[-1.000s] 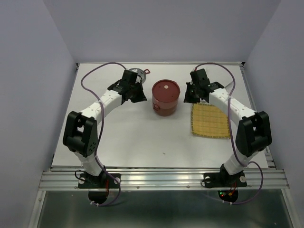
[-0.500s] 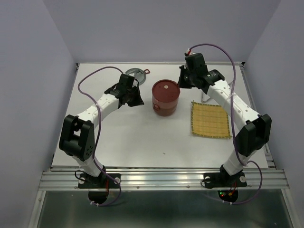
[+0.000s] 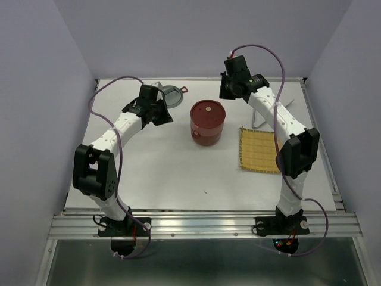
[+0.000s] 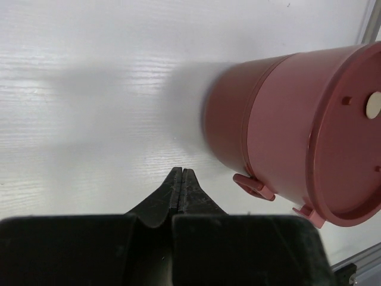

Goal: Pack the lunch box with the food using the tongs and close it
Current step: Close the fastener on the packing box.

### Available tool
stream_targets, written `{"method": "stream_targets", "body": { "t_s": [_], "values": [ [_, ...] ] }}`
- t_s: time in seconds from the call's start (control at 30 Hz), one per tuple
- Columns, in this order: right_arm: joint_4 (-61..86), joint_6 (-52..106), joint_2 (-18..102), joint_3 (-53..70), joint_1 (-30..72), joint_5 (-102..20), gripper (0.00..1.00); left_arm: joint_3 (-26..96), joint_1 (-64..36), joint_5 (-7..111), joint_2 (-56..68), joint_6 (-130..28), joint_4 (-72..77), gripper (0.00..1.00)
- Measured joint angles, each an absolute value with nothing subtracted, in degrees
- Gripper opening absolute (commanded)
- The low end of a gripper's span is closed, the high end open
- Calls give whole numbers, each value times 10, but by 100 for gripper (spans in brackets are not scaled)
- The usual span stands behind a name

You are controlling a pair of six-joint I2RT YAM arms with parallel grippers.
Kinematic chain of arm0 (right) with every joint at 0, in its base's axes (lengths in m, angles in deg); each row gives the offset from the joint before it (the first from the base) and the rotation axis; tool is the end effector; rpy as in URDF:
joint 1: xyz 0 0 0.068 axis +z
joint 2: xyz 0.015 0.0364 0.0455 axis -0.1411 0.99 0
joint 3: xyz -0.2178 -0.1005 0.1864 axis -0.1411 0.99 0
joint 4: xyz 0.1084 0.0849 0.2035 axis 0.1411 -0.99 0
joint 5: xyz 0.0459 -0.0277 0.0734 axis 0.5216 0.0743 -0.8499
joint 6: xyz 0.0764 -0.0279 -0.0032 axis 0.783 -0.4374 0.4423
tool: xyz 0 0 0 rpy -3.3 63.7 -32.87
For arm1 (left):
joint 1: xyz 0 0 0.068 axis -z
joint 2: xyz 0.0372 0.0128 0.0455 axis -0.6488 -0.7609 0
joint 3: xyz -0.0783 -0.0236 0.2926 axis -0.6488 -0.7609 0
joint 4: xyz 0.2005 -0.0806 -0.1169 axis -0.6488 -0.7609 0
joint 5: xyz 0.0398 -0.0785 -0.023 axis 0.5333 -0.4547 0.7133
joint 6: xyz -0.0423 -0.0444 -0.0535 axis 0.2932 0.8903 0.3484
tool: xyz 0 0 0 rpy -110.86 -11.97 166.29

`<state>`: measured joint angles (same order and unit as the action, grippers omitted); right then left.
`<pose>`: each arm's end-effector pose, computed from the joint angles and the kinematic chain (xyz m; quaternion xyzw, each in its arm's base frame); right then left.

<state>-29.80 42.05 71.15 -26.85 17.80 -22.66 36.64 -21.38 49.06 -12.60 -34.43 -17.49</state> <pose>0.4154 0.1878 0.3570 0.0035 0.9117 0.0880 0.4014 0.3626 -0.1398 0.2973 -0.0264 0.8950 -0.2540 0.3658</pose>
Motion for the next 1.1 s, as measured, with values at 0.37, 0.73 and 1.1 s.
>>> {"method": "stream_targets", "body": {
  "t_s": [0.37, 0.73, 1.1],
  "values": [
    [-348, 423, 936, -578, 127, -262, 12, 439, -264, 473, -187, -342, -177, 0],
    [-265, 450, 857, -297, 128, -376, 10, 502, -272, 460, -241, -351, -196, 0],
    [-204, 501, 680, -106, 141, -359, 25, 825, -293, 564, -420, -437, -284, 70]
  ]
}}
